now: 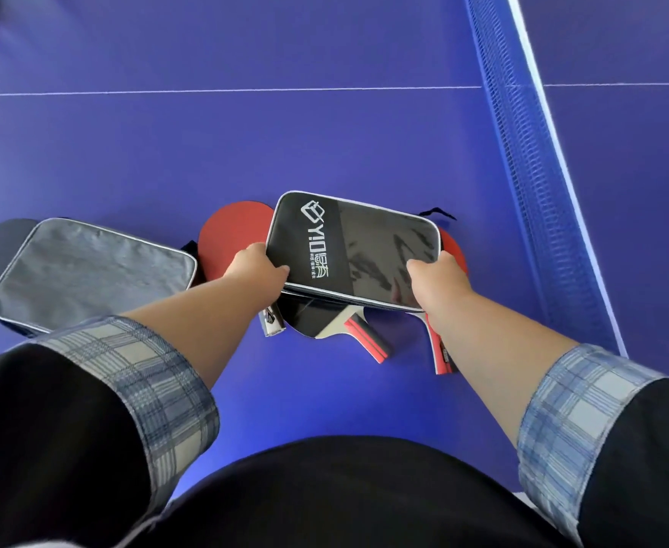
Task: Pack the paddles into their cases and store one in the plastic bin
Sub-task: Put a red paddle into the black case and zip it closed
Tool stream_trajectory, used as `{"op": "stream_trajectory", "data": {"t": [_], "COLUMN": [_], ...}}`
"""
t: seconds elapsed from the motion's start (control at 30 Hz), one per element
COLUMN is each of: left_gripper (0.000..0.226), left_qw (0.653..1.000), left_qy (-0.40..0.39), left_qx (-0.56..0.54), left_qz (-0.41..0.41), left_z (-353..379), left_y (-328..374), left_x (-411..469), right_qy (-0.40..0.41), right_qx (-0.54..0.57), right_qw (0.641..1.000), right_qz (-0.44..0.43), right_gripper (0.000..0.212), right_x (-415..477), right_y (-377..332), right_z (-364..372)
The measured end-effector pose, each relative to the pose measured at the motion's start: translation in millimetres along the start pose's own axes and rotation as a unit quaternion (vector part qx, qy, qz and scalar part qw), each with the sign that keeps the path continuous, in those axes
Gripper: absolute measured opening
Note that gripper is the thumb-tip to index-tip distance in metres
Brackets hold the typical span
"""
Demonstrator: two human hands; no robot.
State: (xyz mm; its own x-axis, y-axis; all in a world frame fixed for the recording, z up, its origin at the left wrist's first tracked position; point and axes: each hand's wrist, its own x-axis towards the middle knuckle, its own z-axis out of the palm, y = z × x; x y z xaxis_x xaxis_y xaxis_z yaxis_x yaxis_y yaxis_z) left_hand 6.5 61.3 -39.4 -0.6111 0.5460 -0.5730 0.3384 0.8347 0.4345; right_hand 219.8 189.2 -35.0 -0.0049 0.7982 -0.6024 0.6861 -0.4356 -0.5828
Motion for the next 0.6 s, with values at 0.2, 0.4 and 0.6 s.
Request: {"op": "stream_trajectory", "data": {"t": [0.2,0.4,0.6], "left_gripper": [0.037,0.04,0.032], "left_qw": [0.999,0.997,0.995], "left_qy": [-0.006,0.024,0.009], "left_qx": [-0.035,-0.006,-0.016], "left_qz": [0.019,0.072,0.098], "left_z": [-10.4,-42.7,-77.4], "left_y": [-12.0,-65.5,-158.3], "left_x": [-18.7,-60.5,-116.1], "right_qy": [0.014,-0.03,-0.039], "right_qx": [0.061,0.217,0.242], "right_qw": [0.998,0.972,0.966], "right_qz": [0.028,0.082,0.08], "right_gripper": [0.043,0.032,0.012], "right_x": [-18.6,-90.2,-181.3], "right_y": [-4.4,0.4,37.4], "right_z": [1.4,18.8,78.4]}}
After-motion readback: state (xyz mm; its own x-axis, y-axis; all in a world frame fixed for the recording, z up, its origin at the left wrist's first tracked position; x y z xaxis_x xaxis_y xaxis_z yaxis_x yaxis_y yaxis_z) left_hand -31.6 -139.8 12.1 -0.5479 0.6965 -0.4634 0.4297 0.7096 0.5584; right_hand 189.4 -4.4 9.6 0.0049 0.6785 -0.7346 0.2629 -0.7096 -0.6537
